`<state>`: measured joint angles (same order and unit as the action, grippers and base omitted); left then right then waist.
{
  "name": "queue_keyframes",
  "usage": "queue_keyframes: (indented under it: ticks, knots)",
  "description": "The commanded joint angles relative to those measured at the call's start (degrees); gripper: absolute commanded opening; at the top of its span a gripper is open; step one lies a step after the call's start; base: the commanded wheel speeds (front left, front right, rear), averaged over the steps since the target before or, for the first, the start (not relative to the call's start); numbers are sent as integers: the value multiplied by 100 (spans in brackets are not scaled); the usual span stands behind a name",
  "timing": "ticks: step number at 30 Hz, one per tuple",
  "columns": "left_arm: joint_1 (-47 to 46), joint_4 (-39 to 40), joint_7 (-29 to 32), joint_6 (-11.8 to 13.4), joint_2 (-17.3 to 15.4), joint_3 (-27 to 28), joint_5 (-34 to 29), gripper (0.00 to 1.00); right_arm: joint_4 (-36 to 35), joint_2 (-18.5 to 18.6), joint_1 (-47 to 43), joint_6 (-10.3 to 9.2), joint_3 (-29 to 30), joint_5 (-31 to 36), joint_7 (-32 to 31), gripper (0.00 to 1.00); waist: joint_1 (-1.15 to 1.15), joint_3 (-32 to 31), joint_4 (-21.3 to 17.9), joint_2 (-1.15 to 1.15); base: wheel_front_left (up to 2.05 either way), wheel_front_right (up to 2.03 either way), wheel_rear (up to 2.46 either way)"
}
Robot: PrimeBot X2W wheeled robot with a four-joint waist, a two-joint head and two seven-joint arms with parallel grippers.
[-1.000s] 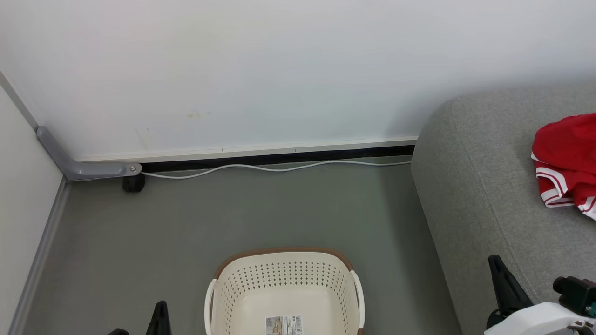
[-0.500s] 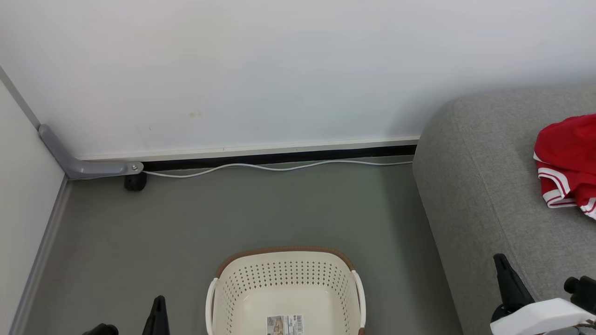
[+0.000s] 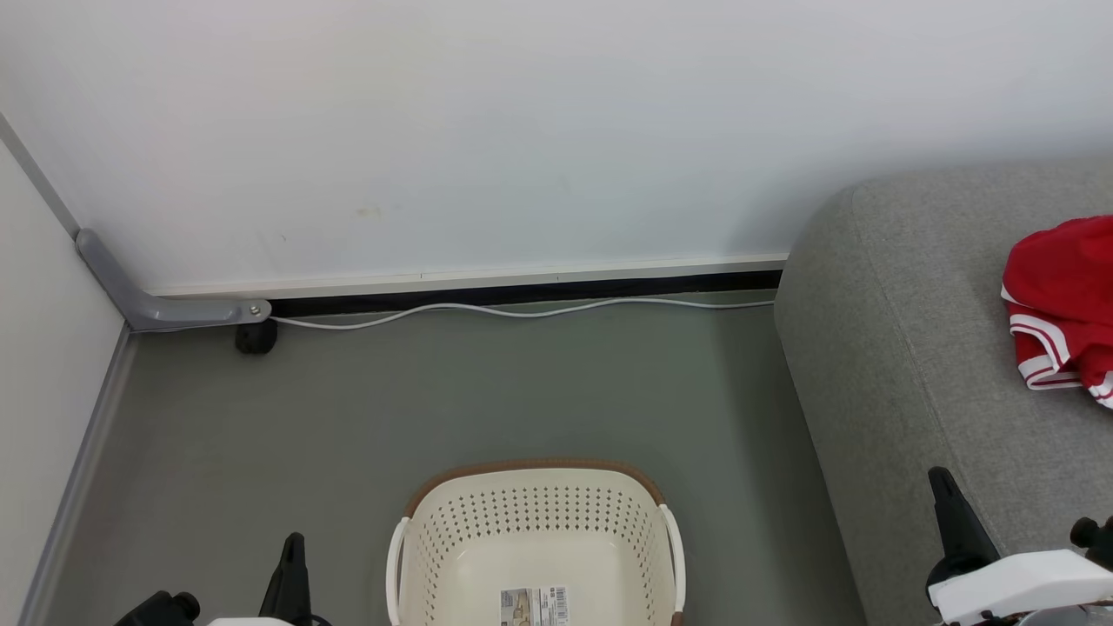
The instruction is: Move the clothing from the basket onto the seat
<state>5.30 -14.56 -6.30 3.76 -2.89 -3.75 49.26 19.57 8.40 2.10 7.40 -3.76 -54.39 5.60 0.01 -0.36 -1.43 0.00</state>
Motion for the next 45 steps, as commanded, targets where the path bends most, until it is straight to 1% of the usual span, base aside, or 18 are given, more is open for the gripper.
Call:
queue_keyframes:
  ticks: [1, 45]
  knots:
    - [-309, 128, 36, -72, -75, 137, 177, 0, -173, 50, 256, 5, 32, -162, -65, 0, -1, 1, 3, 0, 0, 0, 0]
    - [-839, 83, 754, -747, -97, 610, 2895, 0, -418, -329, 353, 7, 665, -2484, -793, 0, -1, 35, 93, 0, 0, 0, 0]
